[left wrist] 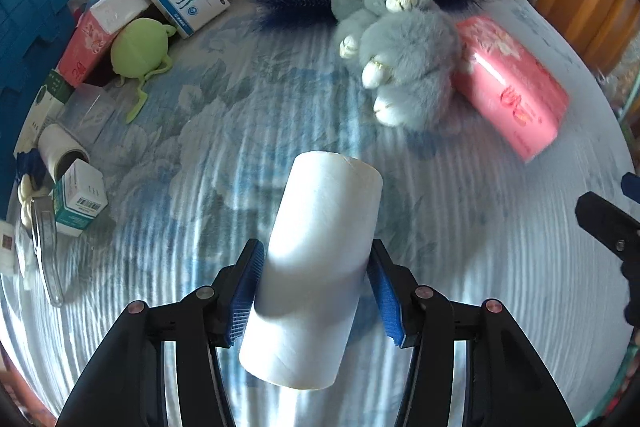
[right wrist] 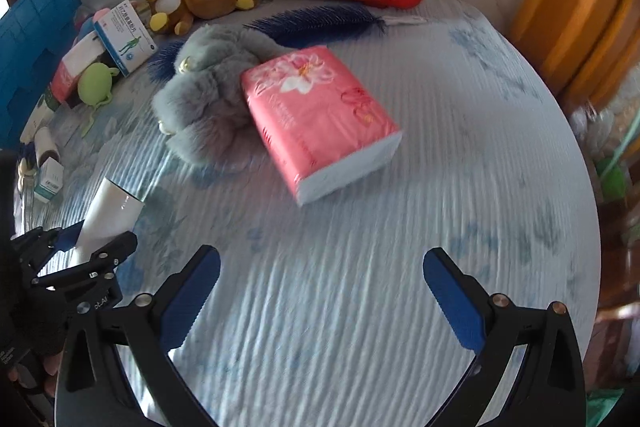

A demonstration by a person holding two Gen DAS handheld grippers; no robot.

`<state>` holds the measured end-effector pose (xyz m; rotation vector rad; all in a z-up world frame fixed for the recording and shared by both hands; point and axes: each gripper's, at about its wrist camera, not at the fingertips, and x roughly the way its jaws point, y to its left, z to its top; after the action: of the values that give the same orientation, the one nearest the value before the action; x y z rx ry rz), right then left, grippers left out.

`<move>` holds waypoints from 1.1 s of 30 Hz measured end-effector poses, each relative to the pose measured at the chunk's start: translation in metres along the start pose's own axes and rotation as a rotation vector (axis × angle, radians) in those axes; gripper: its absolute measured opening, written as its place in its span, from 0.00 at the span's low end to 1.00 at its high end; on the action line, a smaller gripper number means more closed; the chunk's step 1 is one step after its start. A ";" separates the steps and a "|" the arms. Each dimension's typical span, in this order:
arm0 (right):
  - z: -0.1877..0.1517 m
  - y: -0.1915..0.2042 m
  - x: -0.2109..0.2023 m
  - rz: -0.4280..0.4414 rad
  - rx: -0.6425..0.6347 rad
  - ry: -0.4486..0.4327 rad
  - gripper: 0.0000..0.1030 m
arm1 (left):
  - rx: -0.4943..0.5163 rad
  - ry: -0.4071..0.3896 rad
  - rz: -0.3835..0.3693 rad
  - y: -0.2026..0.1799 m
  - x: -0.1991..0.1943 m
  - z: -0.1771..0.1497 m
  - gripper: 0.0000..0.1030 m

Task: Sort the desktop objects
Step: 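Grasp the white paper roll with the left tool while the right tool grasps the pink tissue pack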

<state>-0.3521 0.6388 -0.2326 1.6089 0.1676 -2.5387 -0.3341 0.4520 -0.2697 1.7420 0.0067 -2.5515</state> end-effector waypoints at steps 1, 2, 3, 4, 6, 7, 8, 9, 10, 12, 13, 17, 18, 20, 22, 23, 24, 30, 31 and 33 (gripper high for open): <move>0.005 -0.003 0.003 0.007 -0.022 0.001 1.00 | -0.034 -0.003 0.010 -0.005 -0.001 0.003 0.50; 0.012 -0.007 0.008 0.019 -0.052 0.004 1.00 | -0.066 -0.004 0.016 -0.008 -0.001 0.006 0.50; 0.018 -0.009 0.012 0.032 -0.086 0.005 1.00 | -0.098 -0.007 0.022 -0.012 -0.001 0.010 0.50; 0.025 -0.012 0.016 0.045 -0.121 0.005 1.00 | -0.132 -0.012 0.029 -0.017 0.000 0.014 0.50; 0.035 -0.014 0.024 0.072 -0.186 -0.003 1.00 | -0.199 -0.024 0.044 -0.026 0.000 0.022 0.50; 0.040 -0.015 0.028 0.087 -0.212 -0.004 1.00 | -0.227 -0.029 0.052 -0.030 0.001 0.025 0.50; 0.044 -0.015 0.033 0.102 -0.237 -0.006 1.00 | -0.241 -0.033 0.064 -0.033 0.002 0.028 0.50; 0.047 -0.015 0.037 0.117 -0.253 -0.005 1.00 | -0.255 -0.035 0.074 -0.036 0.004 0.029 0.50; 0.050 -0.015 0.042 0.132 -0.268 -0.004 1.00 | -0.270 -0.036 0.084 -0.038 0.006 0.030 0.50; 0.054 -0.015 0.050 0.154 -0.284 -0.001 1.00 | -0.290 -0.029 0.100 -0.041 0.014 0.032 0.51; 0.055 -0.015 0.054 0.164 -0.289 0.002 1.00 | -0.297 -0.022 0.108 -0.042 0.017 0.033 0.51; 0.057 -0.018 0.068 0.210 -0.283 0.017 1.00 | -0.314 -0.018 0.140 -0.045 0.024 0.030 0.51; 0.058 -0.019 0.072 0.216 -0.279 0.020 1.00 | -0.310 -0.019 0.147 -0.047 0.024 0.030 0.51; 0.061 -0.020 0.077 0.225 -0.270 0.026 1.00 | -0.304 -0.019 0.158 -0.050 0.024 0.030 0.51; 0.063 -0.020 0.081 0.240 -0.264 0.029 1.00 | -0.301 -0.019 0.163 -0.051 0.025 0.031 0.51; 0.064 -0.019 0.083 0.247 -0.265 0.031 1.00 | -0.301 -0.019 0.165 -0.051 0.026 0.031 0.51; 0.065 -0.018 0.085 0.252 -0.266 0.032 1.00 | -0.300 -0.019 0.166 -0.051 0.026 0.031 0.51; 0.067 -0.015 0.091 0.236 -0.269 0.028 1.00 | -0.296 -0.022 0.162 -0.050 0.024 0.030 0.50; 0.067 -0.016 0.090 0.231 -0.264 0.028 1.00 | -0.295 -0.023 0.162 -0.050 0.023 0.030 0.49; 0.067 -0.017 0.089 0.225 -0.257 0.032 0.98 | -0.295 -0.027 0.157 -0.049 0.021 0.029 0.49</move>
<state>-0.4519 0.6398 -0.2841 1.4803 0.2860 -2.2225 -0.3714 0.4993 -0.2798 1.5342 0.2238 -2.3238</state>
